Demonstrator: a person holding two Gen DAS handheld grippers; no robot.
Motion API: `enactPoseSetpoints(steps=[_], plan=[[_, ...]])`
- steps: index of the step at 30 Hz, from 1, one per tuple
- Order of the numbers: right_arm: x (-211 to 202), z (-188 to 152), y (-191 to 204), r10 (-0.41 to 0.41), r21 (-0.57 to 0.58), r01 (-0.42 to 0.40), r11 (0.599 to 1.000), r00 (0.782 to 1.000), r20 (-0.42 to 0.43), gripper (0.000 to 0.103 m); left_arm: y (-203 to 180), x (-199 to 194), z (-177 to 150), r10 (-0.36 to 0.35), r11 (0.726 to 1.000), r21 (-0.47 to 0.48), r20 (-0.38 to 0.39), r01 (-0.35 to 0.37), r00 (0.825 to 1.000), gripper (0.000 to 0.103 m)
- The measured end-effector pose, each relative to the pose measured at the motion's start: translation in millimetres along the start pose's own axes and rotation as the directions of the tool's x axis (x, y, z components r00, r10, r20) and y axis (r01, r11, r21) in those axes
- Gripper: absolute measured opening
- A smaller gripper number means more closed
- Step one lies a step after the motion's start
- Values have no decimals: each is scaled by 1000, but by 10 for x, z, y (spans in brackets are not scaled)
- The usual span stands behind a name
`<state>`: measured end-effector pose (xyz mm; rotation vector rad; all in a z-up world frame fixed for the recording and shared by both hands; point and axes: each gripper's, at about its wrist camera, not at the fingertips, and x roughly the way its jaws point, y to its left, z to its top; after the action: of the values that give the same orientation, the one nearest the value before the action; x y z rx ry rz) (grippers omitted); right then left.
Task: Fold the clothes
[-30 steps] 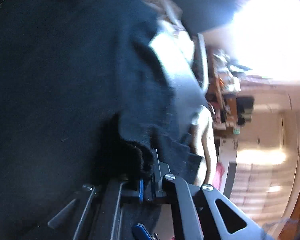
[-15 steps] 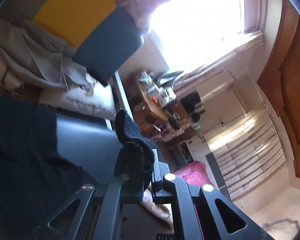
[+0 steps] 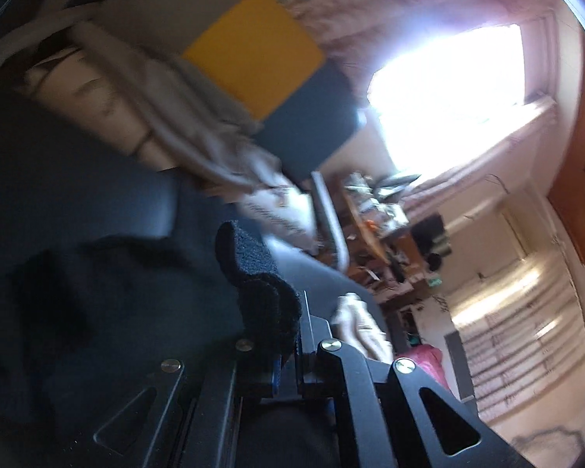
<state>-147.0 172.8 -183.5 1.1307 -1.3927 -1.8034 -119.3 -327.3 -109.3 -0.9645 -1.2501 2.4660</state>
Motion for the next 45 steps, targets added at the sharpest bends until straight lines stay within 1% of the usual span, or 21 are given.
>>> enactPoseSetpoints(steps=[3, 6, 8, 9, 11, 13, 14, 15, 16, 19, 22, 23, 26, 28, 31, 32, 33, 34, 36, 42, 45], plan=[[4, 28, 26, -43, -20, 43, 999, 999, -1, 87, 427, -7, -86, 79, 996, -47, -18, -80, 997, 3], [3, 48, 108, -99, -75, 98, 992, 995, -20, 87, 745, -46, -221, 114, 990, -82, -44, -118, 992, 3], [-29, 47, 266, -172, -193, 161, 968, 984, -42, 84, 907, -123, -317, 118, 987, -103, -38, -121, 992, 3], [-53, 48, 348, -211, -256, 195, 947, 977, -35, 79, 978, -159, -359, 112, 986, -117, -38, -116, 993, 3], [-105, 77, 524, -296, -387, 278, 879, 955, 12, 71, 1088, -209, -449, 115, 984, -129, -46, -121, 992, 3], [-62, 192, 645, -358, -469, 348, 812, 931, 70, 51, 1165, -230, -535, 125, 983, -125, -62, -132, 990, 3], [-25, 257, 701, -387, -504, 382, 775, 917, 99, 46, 1206, -221, -580, 129, 982, -129, -75, -138, 989, 3], [34, 320, 759, -418, -539, 415, 733, 900, 125, 36, 1237, -223, -606, 131, 981, -132, -84, -141, 988, 3], [142, 378, 811, -454, -576, 450, 683, 879, 148, 33, 1257, -225, -629, 133, 981, -132, -90, -144, 987, 3], [539, 513, 896, -566, -669, 528, 523, 802, 190, 25, 1277, -212, -661, 135, 980, -131, -107, -148, 985, 3], [904, 521, 876, -652, -753, 529, 390, 737, 180, 24, 1271, -214, -663, 127, 982, -122, -117, -141, 985, 3], [1009, 518, 859, -674, -776, 521, 356, 718, 173, 24, 1254, -203, -660, 133, 982, -115, -120, -147, 984, 3], [1239, 515, 736, -735, -821, 487, 298, 666, 128, 25, 1216, -158, -645, 143, 983, -99, -135, -157, 981, 3], [1255, 535, 712, -741, -832, 477, 285, 660, 124, 28, 1206, -132, -633, 143, 983, -95, -148, -158, 979, 3], [1281, 565, 676, -751, -847, 460, 266, 650, 117, 27, 1185, -111, -649, 150, 983, -80, -158, -165, 976, 3], [1287, 559, 673, -755, -855, 454, 249, 644, 123, 26, 1168, -105, -656, 153, 984, -70, -161, -166, 975, 3], [1291, 531, 684, -760, -868, 447, 216, 635, 138, 19, 1138, -107, -662, 156, 985, -54, -161, -166, 975, 3], [1296, 503, 695, -765, -880, 439, 183, 625, 153, 5, 1102, -113, -665, 160, 985, -37, -159, -167, 974, 3], [1300, 441, 744, -767, -891, 439, 116, 610, 200, 4, 1029, -135, -661, 161, 987, -5, -151, -163, 975, 3], [1274, 531, 715, -758, -863, 497, 89, 596, 265, 2, 825, -234, -522, 131, 990, 67, -90, -125, 987, 3], [1261, 577, 700, -752, -848, 525, 76, 588, 297, 2, 825, -134, -484, 195, 977, 108, -103, -184, 975, 3]])
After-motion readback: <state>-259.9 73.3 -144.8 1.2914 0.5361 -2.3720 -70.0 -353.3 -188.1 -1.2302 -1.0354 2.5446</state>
